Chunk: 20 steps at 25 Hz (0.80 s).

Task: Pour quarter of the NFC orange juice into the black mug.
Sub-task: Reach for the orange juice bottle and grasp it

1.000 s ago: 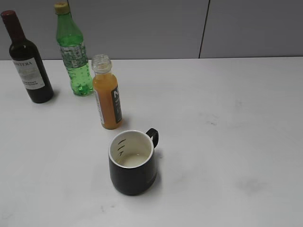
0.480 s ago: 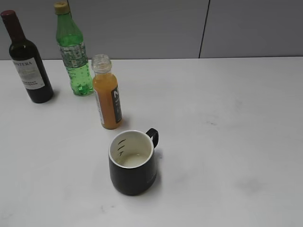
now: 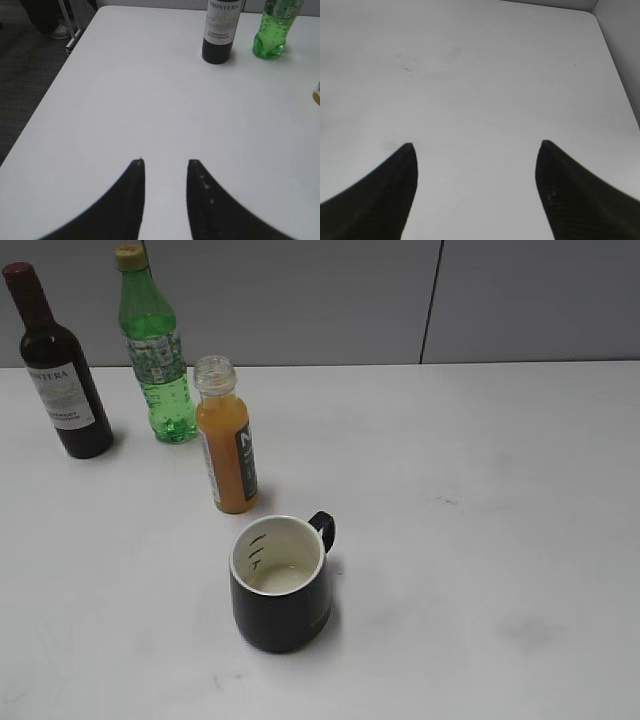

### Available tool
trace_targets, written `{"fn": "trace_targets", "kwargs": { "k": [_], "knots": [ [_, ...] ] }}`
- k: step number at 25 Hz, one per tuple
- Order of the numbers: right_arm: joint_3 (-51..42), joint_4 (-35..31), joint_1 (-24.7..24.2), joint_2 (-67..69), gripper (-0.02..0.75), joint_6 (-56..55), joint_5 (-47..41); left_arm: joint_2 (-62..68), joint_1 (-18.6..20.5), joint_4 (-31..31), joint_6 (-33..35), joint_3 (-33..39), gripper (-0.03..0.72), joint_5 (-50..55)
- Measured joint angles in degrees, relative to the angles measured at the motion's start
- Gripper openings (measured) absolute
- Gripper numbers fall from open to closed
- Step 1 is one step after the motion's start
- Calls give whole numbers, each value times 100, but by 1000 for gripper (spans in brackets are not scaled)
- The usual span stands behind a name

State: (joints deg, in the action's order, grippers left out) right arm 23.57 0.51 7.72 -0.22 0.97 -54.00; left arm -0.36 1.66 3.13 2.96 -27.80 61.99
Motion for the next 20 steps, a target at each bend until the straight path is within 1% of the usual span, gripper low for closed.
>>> {"fn": "trace_targets", "kwargs": {
  "k": [6,20],
  "knots": [
    [0,-6,-161,0,557,11,0,0,0,5,0,0,231,0],
    [0,-6,-161,0,556,19,0,0,0,5,0,0,231,0]
  ]
}}
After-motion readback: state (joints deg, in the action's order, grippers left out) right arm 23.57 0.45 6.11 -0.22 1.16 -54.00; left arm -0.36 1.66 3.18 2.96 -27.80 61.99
